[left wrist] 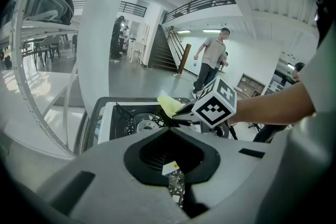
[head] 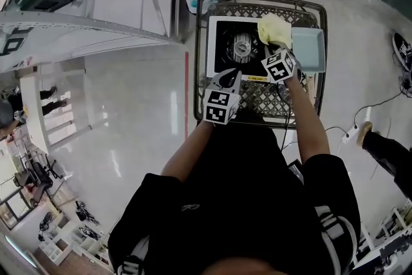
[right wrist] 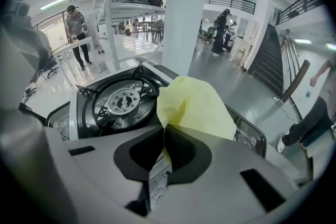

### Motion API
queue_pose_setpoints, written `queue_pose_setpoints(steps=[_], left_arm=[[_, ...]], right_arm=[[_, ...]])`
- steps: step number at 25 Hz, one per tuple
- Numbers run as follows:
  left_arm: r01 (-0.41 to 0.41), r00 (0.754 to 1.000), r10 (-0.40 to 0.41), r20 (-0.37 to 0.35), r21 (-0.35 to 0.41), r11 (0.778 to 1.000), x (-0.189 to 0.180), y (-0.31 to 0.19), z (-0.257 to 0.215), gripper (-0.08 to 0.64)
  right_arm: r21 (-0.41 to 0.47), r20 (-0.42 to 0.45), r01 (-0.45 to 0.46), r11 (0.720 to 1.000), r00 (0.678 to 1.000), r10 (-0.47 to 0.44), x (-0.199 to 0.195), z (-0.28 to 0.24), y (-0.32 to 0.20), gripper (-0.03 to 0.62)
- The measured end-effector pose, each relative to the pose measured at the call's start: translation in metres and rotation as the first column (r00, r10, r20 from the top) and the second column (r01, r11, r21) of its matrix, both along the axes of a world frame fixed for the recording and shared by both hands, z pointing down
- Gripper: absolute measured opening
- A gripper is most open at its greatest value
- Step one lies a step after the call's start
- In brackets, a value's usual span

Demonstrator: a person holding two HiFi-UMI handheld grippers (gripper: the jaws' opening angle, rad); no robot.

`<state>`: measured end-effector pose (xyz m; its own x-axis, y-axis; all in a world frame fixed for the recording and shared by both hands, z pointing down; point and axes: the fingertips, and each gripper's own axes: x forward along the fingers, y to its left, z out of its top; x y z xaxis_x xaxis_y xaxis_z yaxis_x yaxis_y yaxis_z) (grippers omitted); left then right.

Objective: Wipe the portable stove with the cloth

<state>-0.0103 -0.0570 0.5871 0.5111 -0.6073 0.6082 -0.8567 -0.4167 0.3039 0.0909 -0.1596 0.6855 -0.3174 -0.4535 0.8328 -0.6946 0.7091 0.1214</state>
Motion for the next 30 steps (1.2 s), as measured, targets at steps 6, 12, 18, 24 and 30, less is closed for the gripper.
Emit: queue_pose_setpoints(steps=[6,12,18,24,30], left_arm=[[-0.004,1.0,0.004,0.002,-0.01,1.0,-0.001,0.005,0.004,0.017],[-0.011,1.0,0.011,0.002,-0.016,1.0,-0.001,0.01,0.005,0.017],[-0.03,1.0,0.03,-0.002,-0.024,0.999,0.005,0.014,0.01,0.017],[-0.059,0.998,0.059,-0.006,-0.034,0.998,0.017,0.019,0.014,0.017],[-0.082,0.997,0.082,-0.006,-0.034,0.996,0.026,0.023,0.016,0.017]], right_arm=[[-0.01,0.004,0.019,1.0,1.0,-0.019,-0.002,0.0,0.015,0.014],[-0.02,0.022,0.013,1.0,1.0,-0.013,0.0,-0.001,0.032,0.014],[-0.025,0.034,0.005,1.0,0.999,-0.005,0.001,-0.002,0.046,0.014],[-0.056,0.088,-0.045,0.997,0.995,0.049,0.007,-0.002,0.057,0.014],[-0.103,0.128,-0.039,0.994,0.99,0.052,0.008,-0.002,0.079,0.014]])
